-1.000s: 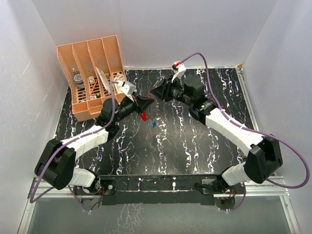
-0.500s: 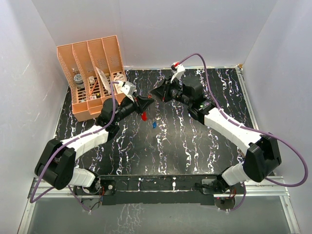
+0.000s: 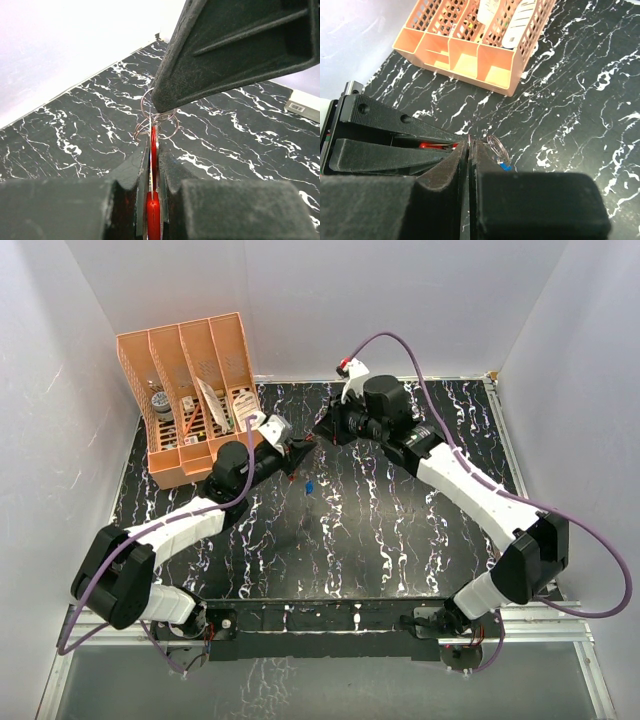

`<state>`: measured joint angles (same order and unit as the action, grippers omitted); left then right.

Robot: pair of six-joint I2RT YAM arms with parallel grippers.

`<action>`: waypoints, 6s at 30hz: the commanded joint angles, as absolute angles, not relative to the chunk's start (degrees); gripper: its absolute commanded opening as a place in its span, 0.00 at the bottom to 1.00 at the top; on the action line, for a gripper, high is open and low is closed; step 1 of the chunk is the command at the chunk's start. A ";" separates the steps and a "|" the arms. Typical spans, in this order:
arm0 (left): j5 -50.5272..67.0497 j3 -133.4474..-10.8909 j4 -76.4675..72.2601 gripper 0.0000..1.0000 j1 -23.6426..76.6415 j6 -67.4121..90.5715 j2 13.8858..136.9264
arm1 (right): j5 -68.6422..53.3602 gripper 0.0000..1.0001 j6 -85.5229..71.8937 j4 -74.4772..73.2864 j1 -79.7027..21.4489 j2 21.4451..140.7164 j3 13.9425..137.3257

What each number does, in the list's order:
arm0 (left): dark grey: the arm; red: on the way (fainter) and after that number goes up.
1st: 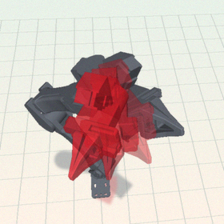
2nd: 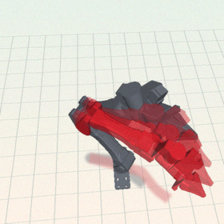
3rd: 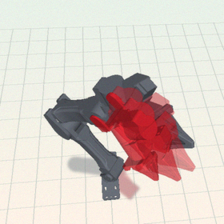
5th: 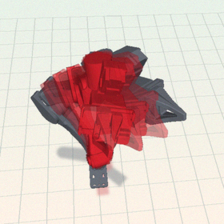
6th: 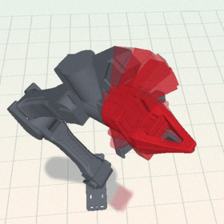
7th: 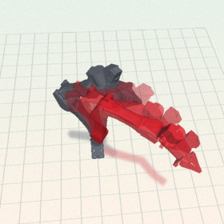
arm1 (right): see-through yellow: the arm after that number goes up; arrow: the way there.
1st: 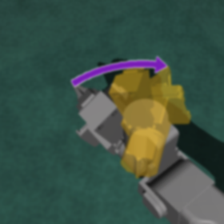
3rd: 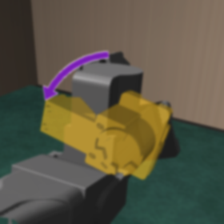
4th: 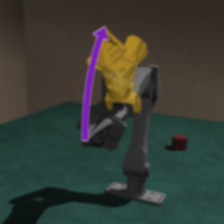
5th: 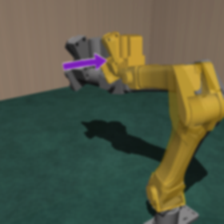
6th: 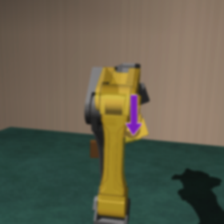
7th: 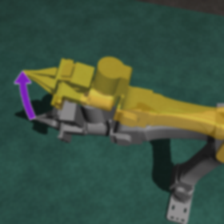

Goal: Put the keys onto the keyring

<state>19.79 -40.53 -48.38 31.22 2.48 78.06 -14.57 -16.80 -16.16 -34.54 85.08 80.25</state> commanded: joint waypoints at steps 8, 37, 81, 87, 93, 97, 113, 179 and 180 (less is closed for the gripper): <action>9.07 -45.78 -40.94 0.00 30.06 -8.07 83.01 | -11.84 0.00 -10.22 -33.60 -33.99 88.98 97.95; 8.01 -45.37 -49.23 0.16 30.05 -21.29 88.27 | -15.14 0.00 -8.17 -46.93 -33.04 96.92 108.95; 5.83 -39.99 -51.70 0.32 30.05 -11.48 82.45 | -13.19 0.00 -9.92 -42.42 -32.99 97.36 109.74; 8.38 -36.81 -53.16 0.42 30.01 -7.90 77.84 | -12.64 0.00 -11.18 -39.40 -32.96 96.73 107.94; 13.50 -32.76 -58.40 0.55 30.05 -4.65 72.28 | -12.73 0.00 -11.76 -38.68 -32.88 97.44 108.10; 17.10 -31.98 -62.16 0.59 30.05 -3.63 72.07 | -13.53 0.00 -11.90 -38.72 -32.81 97.73 108.11; 16.02 -38.08 -68.02 0.71 30.13 -8.87 82.29 | -16.43 0.00 -11.77 -38.77 -32.93 96.16 105.12; 19.27 -38.53 -67.27 0.00 30.14 2.12 81.34 | -17.17 0.32 -14.58 -28.57 -33.23 92.30 98.83; 18.94 -38.30 -67.82 0.00 30.10 2.92 81.26 | -16.77 0.34 -15.35 -27.06 -33.23 91.50 97.34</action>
<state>20.16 -39.22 -62.98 30.20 -1.28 84.73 -17.74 -12.51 -36.36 -33.28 96.47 100.05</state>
